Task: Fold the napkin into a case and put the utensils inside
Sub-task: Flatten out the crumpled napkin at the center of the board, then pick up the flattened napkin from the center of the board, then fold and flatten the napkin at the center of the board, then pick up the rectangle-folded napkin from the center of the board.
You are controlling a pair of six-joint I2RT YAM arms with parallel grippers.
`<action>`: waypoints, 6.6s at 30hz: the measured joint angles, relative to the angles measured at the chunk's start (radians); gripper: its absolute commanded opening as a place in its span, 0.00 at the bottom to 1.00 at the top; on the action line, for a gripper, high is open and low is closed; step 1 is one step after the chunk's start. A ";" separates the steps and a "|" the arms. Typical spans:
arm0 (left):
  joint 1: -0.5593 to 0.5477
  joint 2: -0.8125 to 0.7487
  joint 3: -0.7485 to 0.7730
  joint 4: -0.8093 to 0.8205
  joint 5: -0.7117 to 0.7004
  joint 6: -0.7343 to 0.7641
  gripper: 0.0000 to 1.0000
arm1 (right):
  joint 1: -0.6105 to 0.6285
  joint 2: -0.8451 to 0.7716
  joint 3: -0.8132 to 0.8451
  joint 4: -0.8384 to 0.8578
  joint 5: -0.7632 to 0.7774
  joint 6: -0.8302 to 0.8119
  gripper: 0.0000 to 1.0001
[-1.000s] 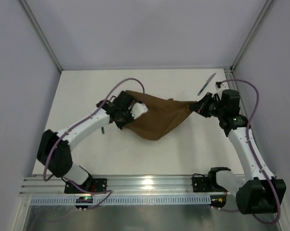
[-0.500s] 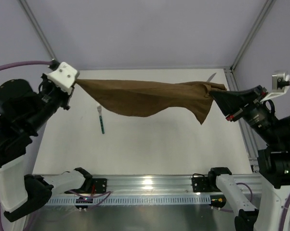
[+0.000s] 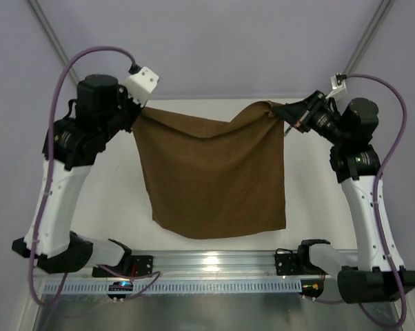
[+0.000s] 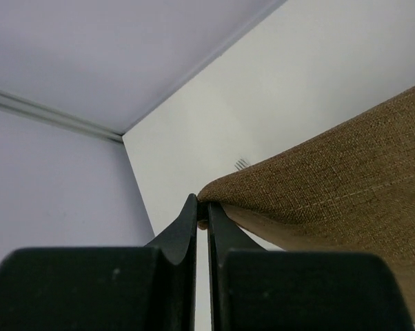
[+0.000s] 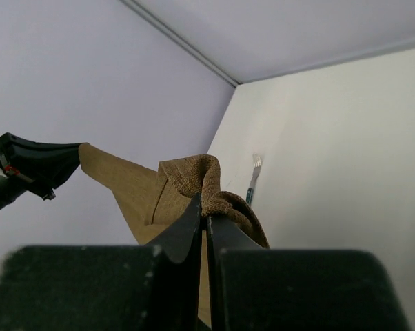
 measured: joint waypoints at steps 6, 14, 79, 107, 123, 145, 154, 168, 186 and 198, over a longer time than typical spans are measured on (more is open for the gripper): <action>0.175 0.313 0.125 0.081 0.052 -0.004 0.00 | -0.001 0.329 0.103 0.054 0.041 0.015 0.04; 0.251 0.576 0.421 0.200 0.052 0.013 0.00 | -0.001 0.651 0.503 0.036 0.094 -0.006 0.04; 0.129 0.054 -1.152 0.370 0.446 0.044 0.00 | 0.558 0.122 -0.668 -0.541 0.655 -1.520 0.65; 0.148 0.001 -1.096 0.258 0.470 0.014 0.00 | 0.578 0.097 -0.669 -0.495 0.687 -1.631 0.04; 0.218 0.031 -0.737 0.100 0.475 -0.055 0.00 | 0.443 -0.012 -0.301 -0.733 0.481 -1.444 0.04; 0.283 0.762 -0.307 0.378 0.256 -0.132 0.00 | 0.171 0.875 0.098 -0.378 0.589 -1.188 0.04; 0.285 0.801 -0.281 0.388 0.214 -0.132 0.00 | 0.172 0.963 0.207 -0.389 0.603 -1.138 0.04; 0.285 0.857 -0.235 0.440 0.216 -0.130 0.18 | 0.172 1.017 0.249 -0.388 0.632 -1.078 0.31; 0.349 0.835 -0.123 0.398 0.285 -0.190 0.66 | 0.071 0.933 0.272 -0.300 0.635 -0.851 0.63; 0.371 0.588 -0.567 0.341 0.376 -0.212 0.63 | 0.080 0.520 -0.239 -0.228 0.469 -0.624 0.63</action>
